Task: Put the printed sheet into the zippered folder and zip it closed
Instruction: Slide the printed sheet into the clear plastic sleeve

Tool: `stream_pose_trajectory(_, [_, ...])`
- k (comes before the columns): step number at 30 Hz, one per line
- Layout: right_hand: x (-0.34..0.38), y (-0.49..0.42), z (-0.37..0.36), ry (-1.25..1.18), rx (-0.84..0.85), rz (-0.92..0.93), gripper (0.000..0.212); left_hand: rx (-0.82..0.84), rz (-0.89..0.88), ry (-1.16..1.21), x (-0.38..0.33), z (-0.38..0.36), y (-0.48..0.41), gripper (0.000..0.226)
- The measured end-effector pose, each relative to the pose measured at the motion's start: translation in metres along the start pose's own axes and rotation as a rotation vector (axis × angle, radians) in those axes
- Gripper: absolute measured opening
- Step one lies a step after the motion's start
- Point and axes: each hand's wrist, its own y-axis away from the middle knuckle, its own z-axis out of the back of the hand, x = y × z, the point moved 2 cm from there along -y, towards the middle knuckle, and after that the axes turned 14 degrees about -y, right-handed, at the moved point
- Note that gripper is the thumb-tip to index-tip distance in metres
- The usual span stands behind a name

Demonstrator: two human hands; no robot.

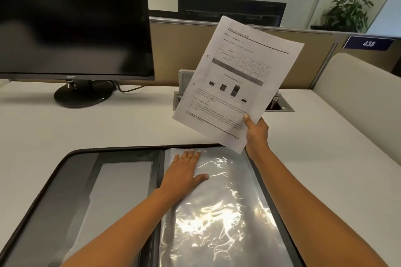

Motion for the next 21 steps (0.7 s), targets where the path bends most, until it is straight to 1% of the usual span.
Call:
stream_pose_trajectory(4, [-0.01, -0.008, -0.004, -0.06, 0.01, -0.026, 0.031, -0.073, 0.016, 0.087, -0.001, 0.001, 0.001, 0.071])
stream_pose_trajectory(7, [-0.017, -0.012, -0.006, -0.084, 0.013, -0.051, 0.028, -0.134, 0.036, 0.127, 0.003, 0.004, -0.003, 0.078])
stream_pose_trajectory(9, [-0.019, -0.014, -0.006, -0.112, 0.024, -0.064, 0.024, -0.105, 0.065, 0.108, 0.008, 0.008, -0.012, 0.083])
stream_pose_trajectory(11, [-0.019, -0.015, -0.007, -0.156, 0.036, -0.077, 0.025, -0.057, 0.088, 0.093, 0.012, 0.012, -0.021, 0.083])
stream_pose_trajectory(14, [-0.017, -0.015, -0.007, -0.211, 0.041, -0.103, 0.034, -0.015, 0.077, 0.098, 0.011, 0.015, -0.031, 0.068])
stream_pose_trajectory(18, [-0.013, -0.015, -0.007, -0.246, 0.047, -0.139, 0.04, -0.045, 0.09, 0.264, 0.009, 0.016, -0.039, 0.037])
stream_pose_trajectory(20, [-0.011, -0.015, -0.008, -0.267, 0.048, -0.15, 0.04, -0.053, 0.101, 0.306, 0.008, 0.016, -0.043, 0.029])
stream_pose_trajectory(21, [-0.01, -0.016, -0.008, -0.28, 0.051, -0.155, 0.04, -0.048, 0.105, 0.301, 0.007, 0.016, -0.044, 0.029])
